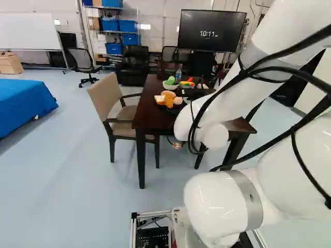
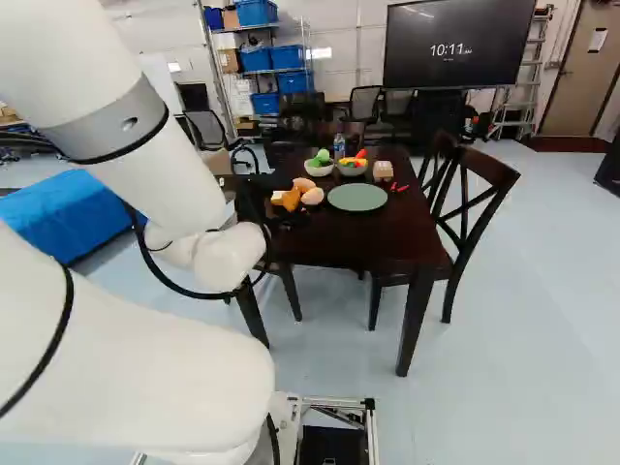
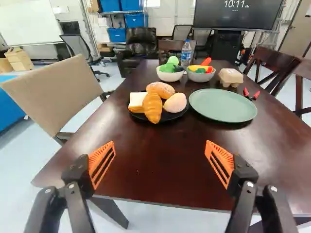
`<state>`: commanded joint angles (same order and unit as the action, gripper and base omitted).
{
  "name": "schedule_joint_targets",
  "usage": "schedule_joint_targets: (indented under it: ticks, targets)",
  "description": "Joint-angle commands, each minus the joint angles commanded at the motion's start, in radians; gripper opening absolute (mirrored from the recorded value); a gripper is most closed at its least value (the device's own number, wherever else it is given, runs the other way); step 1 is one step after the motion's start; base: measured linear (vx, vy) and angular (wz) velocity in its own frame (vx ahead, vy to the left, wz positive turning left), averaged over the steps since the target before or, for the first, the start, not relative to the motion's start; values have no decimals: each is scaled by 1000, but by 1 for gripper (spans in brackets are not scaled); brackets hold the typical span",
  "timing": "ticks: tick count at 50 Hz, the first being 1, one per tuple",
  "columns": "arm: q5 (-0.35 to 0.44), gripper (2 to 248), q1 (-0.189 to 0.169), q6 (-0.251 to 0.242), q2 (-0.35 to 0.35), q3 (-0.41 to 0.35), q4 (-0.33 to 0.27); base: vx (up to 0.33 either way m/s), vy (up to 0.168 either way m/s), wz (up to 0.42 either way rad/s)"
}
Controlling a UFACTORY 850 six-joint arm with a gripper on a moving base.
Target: Move the croissant to the empty plate
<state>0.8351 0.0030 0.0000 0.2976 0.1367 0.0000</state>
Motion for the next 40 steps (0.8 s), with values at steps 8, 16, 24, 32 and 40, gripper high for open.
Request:
schedule_joint_targets:
  ticks: [8, 16, 24, 32, 40]
  targets:
    - [-30, 247, 0, 0, -11, 29, 0, 0, 0, 0]
    - [-63, 247, 0, 0, -23, 59, 0, 0, 0, 0]
    - [-96, 247, 0, 0, -35, 90, 0, 0, 0, 0]
    - [-131, 247, 0, 0, -49, 122, 0, 0, 0, 0]
    - [-170, 247, 0, 0, -65, 156, 0, 0, 0, 0]
